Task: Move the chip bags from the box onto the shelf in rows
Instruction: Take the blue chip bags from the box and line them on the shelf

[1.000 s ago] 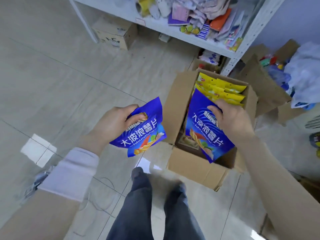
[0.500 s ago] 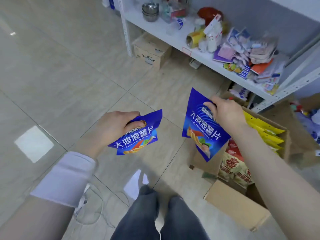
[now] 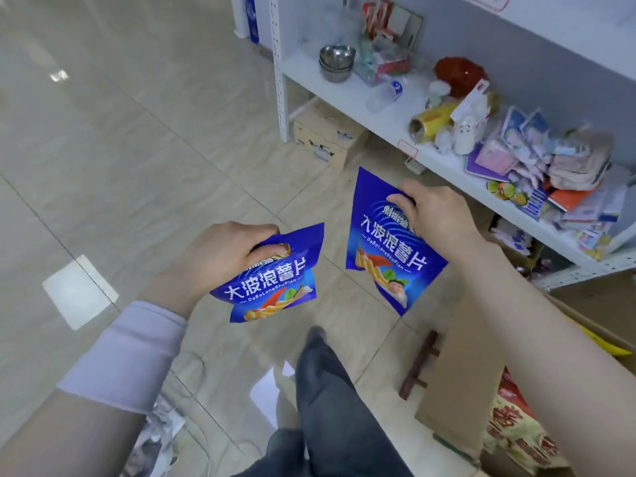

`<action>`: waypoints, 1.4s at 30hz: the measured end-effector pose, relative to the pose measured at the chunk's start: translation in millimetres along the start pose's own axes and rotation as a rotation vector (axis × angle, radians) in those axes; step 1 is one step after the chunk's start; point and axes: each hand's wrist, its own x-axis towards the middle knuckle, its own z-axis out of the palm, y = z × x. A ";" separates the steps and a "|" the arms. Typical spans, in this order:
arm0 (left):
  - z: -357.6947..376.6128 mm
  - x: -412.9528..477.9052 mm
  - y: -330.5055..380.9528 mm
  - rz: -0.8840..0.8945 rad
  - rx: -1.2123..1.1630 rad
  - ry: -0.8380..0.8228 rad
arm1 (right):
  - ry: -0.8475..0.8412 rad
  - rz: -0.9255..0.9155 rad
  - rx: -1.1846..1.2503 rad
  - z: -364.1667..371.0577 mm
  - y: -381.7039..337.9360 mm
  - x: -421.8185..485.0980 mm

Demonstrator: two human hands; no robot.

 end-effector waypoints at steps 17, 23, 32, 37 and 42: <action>-165.4 262.2 -46.7 0.273 0.117 0.197 | 0.156 0.017 -0.093 -73.1 50.5 273.0; -233.7 366.8 -56.5 0.374 0.219 0.132 | 0.250 0.058 -0.093 -106.9 60.0 363.8; -332.1 495.5 -66.2 0.556 0.323 0.120 | 0.338 0.162 -0.159 -161.6 77.8 480.0; -369.5 549.9 -61.2 0.595 0.303 0.162 | 0.373 0.179 -0.169 -181.7 99.0 529.5; -400.7 605.8 -47.3 0.640 0.360 0.201 | 0.428 0.163 -0.180 -202.7 139.0 578.8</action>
